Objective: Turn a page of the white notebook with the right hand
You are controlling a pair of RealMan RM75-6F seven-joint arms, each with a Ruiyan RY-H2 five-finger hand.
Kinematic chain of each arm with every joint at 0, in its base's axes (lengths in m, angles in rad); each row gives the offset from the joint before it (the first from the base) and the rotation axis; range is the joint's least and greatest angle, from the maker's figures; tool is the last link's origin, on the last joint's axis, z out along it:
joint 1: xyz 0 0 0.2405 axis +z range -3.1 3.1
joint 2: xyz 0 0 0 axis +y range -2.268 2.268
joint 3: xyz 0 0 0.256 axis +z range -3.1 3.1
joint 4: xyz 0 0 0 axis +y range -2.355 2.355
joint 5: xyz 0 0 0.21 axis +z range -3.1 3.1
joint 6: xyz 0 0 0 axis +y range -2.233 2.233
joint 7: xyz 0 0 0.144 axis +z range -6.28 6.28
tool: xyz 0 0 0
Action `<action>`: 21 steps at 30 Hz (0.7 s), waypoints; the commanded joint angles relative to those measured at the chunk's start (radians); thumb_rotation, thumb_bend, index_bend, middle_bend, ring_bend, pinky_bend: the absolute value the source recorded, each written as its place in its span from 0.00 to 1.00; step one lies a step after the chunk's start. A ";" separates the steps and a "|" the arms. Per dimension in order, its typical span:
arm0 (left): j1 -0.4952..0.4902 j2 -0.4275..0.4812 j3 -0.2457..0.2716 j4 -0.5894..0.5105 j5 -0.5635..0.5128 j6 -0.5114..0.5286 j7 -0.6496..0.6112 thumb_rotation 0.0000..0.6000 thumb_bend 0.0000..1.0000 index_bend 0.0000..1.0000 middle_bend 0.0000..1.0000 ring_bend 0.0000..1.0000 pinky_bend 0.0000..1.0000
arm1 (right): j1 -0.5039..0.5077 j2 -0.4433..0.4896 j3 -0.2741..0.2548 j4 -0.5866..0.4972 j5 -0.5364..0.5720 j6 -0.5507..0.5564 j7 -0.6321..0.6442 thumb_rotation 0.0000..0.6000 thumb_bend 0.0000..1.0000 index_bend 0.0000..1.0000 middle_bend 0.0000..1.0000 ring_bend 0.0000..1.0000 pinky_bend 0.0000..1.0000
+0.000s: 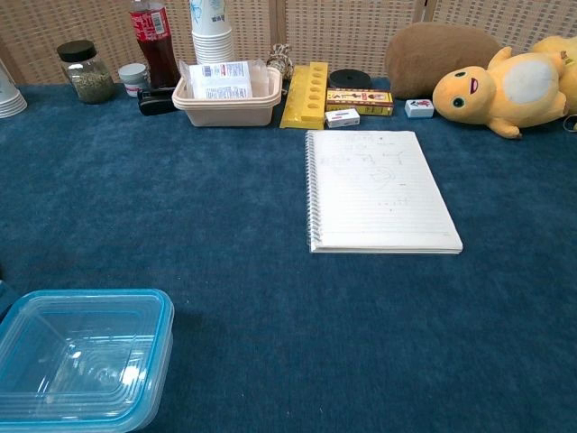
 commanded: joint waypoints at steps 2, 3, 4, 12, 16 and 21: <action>-0.001 0.000 -0.002 -0.001 -0.001 -0.003 0.000 1.00 0.24 0.19 0.15 0.09 0.00 | 0.000 -0.001 0.000 0.001 0.000 -0.003 0.003 1.00 0.16 0.12 0.10 0.04 0.15; -0.002 -0.001 -0.002 -0.001 -0.001 -0.005 0.001 1.00 0.24 0.19 0.15 0.09 0.00 | 0.001 -0.002 -0.001 0.003 -0.001 -0.006 0.006 1.00 0.16 0.12 0.10 0.04 0.15; -0.003 -0.001 -0.002 -0.002 -0.001 -0.007 0.002 1.00 0.24 0.19 0.15 0.09 0.00 | 0.002 -0.003 -0.001 0.005 -0.001 -0.008 0.008 1.00 0.16 0.12 0.10 0.04 0.15; -0.003 0.006 -0.005 -0.013 0.006 -0.005 0.009 1.00 0.24 0.19 0.15 0.09 0.00 | 0.029 -0.026 -0.003 0.013 -0.019 -0.044 0.016 1.00 0.16 0.12 0.10 0.04 0.15; -0.012 0.021 -0.016 -0.026 0.009 -0.007 0.008 1.00 0.24 0.19 0.15 0.09 0.00 | 0.066 -0.072 0.003 0.021 -0.017 -0.097 0.008 1.00 0.16 0.12 0.10 0.04 0.15; -0.024 0.029 -0.024 -0.033 0.004 -0.022 0.011 1.00 0.24 0.19 0.14 0.09 0.00 | 0.115 -0.135 0.010 0.051 -0.014 -0.165 -0.011 1.00 0.16 0.12 0.10 0.04 0.15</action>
